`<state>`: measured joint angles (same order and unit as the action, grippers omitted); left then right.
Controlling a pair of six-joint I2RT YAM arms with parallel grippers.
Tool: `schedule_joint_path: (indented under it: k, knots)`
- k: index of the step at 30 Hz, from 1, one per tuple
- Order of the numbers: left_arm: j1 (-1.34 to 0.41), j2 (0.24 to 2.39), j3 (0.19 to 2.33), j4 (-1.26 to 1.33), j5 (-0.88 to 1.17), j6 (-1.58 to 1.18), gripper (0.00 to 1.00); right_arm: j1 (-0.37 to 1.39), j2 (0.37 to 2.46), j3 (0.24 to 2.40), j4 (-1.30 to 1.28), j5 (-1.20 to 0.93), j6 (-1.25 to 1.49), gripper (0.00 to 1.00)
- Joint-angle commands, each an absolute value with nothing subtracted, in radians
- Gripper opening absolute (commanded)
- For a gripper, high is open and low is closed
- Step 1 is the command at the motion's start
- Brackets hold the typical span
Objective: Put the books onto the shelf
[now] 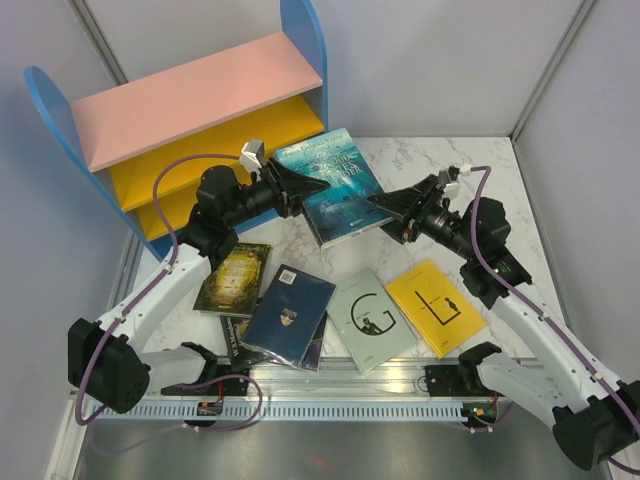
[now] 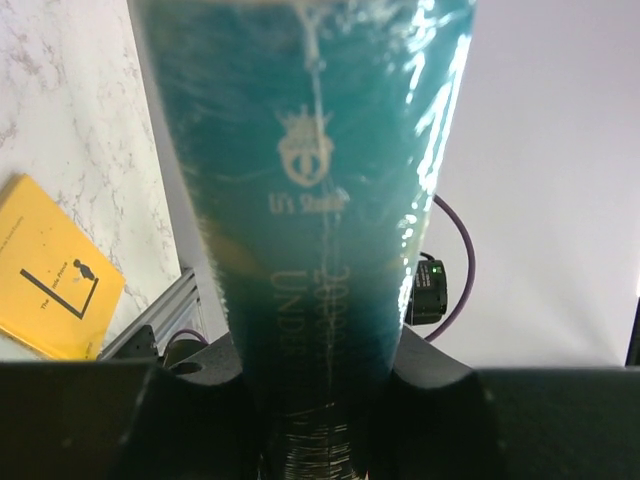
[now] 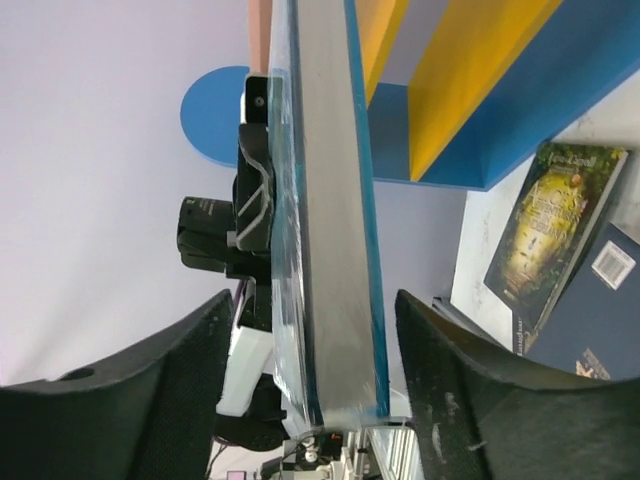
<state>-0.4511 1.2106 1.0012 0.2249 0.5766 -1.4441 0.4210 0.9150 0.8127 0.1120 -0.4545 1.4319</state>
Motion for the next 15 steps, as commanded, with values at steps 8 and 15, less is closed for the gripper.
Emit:
schedule_joint_path:
  k: [8,15]
  knots:
    - [-0.486,1.151,1.032,0.367,0.515,-1.474,0.02,0.457,0.989,0.925,0.268,-0.431,1.468,0.22]
    - [-0.474,1.115,1.158,0.010,0.494,-1.292,0.32,0.453,1.002,0.982,0.226,-0.420,1.459,0.00]
